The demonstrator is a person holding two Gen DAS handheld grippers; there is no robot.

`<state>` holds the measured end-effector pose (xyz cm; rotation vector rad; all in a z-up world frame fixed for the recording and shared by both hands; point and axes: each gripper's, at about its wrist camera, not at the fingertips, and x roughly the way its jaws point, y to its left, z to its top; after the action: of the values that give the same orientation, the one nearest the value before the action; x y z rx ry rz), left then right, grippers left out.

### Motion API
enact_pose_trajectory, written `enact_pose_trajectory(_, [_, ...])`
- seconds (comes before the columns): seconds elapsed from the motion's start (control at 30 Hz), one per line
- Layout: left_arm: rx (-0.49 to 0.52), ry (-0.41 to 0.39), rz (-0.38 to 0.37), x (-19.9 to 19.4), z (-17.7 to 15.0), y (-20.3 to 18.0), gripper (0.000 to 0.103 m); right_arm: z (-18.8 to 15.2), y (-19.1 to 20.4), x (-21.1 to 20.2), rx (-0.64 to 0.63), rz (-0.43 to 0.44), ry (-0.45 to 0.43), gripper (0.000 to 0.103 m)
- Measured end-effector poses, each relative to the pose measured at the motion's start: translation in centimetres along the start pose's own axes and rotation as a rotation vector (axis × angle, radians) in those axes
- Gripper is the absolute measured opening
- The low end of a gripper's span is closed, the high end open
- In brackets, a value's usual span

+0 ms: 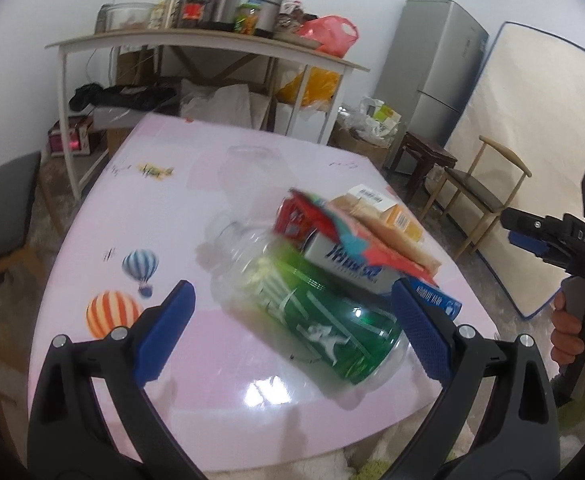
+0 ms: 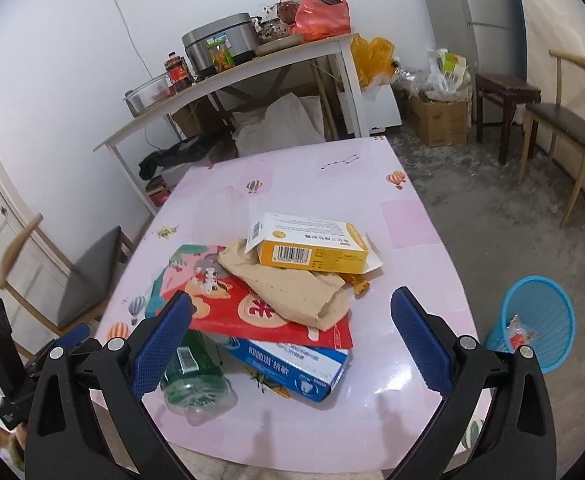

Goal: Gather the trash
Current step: 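Close the right tool on the yellow-and-white Calcitriol capsule box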

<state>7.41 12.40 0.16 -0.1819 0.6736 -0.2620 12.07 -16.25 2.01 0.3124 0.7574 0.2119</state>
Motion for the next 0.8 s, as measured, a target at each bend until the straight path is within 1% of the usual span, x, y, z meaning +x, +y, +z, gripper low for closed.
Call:
enact_pose_trajectory(0.1, [0.038, -0.019, -0.025, 0.3, 1.2, -0.7, 0.094, 1.0, -1.3, 0.8, 0.062, 0.063, 0.023, 0.096])
enact_pose_trajectory(0.17, [0.052, -0.02, -0.026, 0.8, 2.0, -1.0, 0.094, 1.5, -2.1, 1.5, 0.099, 0.101, 0.048, 0.096])
enact_pose_trajectory(0.23, [0.06, -0.015, -0.029, 1.3, 2.6, -1.2, 0.094, 2.1, -3.4, 2.6, 0.176, 0.181, 0.092, 0.096])
enact_pose_trajectory(0.27, [0.061, -0.014, -0.031, 1.4, 2.9, -1.2, 0.094, 2.3, -4.0, 3.2, 0.219, 0.218, 0.116, 0.096])
enact_pose_trajectory(0.37, [0.062, -0.013, -0.05, 2.0, 4.2, -1.4, 0.094, 2.5, -6.9, 5.9, 0.413, 0.32, 0.185, 0.096])
enact_pose_trajectory(0.4, [0.067, -0.014, -0.049, 2.2, 4.5, -1.5, 0.094, 2.5, -7.7, 6.7, 0.467, 0.342, 0.209, 0.096])
enact_pose_trajectory(0.43, [0.081, -0.013, -0.031, 2.4, 5.1, -1.7, 0.094, 2.3, -8.4, 7.5, 0.517, 0.353, 0.232, 0.096])
enact_pose_trajectory(0.47, [0.099, -0.011, -0.006, 2.6, 5.5, -1.9, 0.094, 2.2, -9.3, 8.6, 0.576, 0.357, 0.26, 0.096])
enact_pose_trajectory(0.5, [0.134, -0.008, 0.052, 2.9, 6.1, -2.2, 0.094, 1.9, -9.8, 9.3, 0.615, 0.358, 0.277, 0.096])
enact_pose_trajectory(0.57, [0.201, -0.016, 0.188, 3.3, 7.2, -2.3, 0.094, 1.5, -10.5, 10.4, 0.679, 0.371, 0.304, 0.096])
enact_pose_trajectory(0.6, [0.251, -0.011, 0.278, 3.8, 7.7, -2.4, 0.094, 1.2, -10.8, 10.8, 0.702, 0.383, 0.311, 0.096])
enact_pose_trajectory(0.63, [0.303, -0.011, 0.372, 4.2, 8.1, -2.4, 0.094, 1.2, -10.8, 11.0, 0.704, 0.385, 0.314, 0.096])
enact_pose_trajectory(0.67, [0.33, -0.022, 0.421, 4.3, 8.3, -2.5, 0.094, 1.1, -10.8, 11.1, 0.698, 0.381, 0.316, 0.096])
enact_pose_trajectory(0.7, [0.374, -0.05, 0.503, 4.2, 8.5, -2.6, 0.094, 1.1, -10.7, 11.2, 0.691, 0.373, 0.319, 0.096])
enact_pose_trajectory(0.73, [0.402, -0.066, 0.548, 4.1, 8.7, -2.8, 0.094, 1.0, -10.7, 11.4, 0.691, 0.371, 0.325, 0.096])
enact_pose_trajectory(0.8, [0.426, -0.084, 0.599, 3.9, 9.1, -3.0, 0.094, 0.8, -10.7, 11.8, 0.705, 0.38, 0.344, 0.096])
